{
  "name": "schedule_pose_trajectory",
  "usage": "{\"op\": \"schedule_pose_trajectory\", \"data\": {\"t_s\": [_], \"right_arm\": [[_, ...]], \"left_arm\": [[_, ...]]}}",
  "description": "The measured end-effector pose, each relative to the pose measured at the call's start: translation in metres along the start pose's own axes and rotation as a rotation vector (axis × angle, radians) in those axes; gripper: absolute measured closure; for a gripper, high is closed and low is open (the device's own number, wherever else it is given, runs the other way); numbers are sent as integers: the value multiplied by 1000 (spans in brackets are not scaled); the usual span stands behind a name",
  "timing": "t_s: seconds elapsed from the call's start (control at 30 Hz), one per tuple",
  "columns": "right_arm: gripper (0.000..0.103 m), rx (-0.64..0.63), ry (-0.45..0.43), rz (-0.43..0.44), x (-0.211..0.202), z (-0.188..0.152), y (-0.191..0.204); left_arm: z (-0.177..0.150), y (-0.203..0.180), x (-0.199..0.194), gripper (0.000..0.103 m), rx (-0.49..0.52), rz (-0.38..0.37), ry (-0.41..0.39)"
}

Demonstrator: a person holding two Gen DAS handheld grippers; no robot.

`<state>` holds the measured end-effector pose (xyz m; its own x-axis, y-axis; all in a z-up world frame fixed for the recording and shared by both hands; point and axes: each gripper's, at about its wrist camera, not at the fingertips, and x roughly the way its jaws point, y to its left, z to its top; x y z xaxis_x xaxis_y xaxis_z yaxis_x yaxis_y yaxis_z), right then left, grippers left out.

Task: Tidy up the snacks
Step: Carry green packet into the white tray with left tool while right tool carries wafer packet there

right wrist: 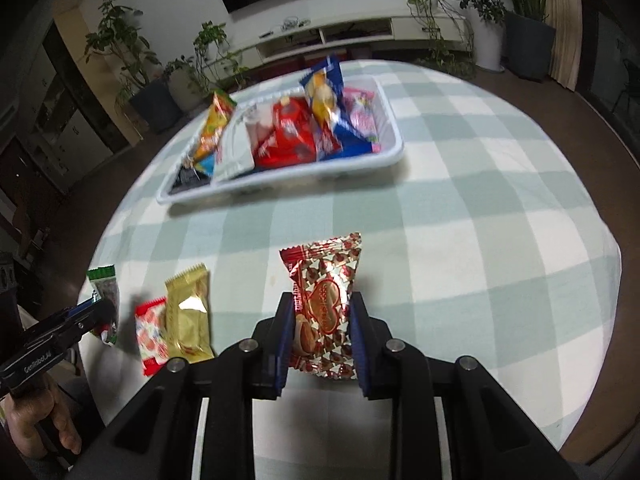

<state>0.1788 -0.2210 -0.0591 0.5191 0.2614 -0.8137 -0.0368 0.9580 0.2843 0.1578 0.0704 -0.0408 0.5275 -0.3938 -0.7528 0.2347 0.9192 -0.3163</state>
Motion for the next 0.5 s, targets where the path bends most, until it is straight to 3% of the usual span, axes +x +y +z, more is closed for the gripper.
{"op": "schedule_pose_trajectory", "data": {"t_s": [0.3,0.5], "right_arm": [[75,-77,-122,58,-20,76,21],[75,-136,-166,72,-4,134,43]], "left_arm": [[100,-17,-1,78,80,10,-89],[163,-24,34,78,113,12,-86]]}}
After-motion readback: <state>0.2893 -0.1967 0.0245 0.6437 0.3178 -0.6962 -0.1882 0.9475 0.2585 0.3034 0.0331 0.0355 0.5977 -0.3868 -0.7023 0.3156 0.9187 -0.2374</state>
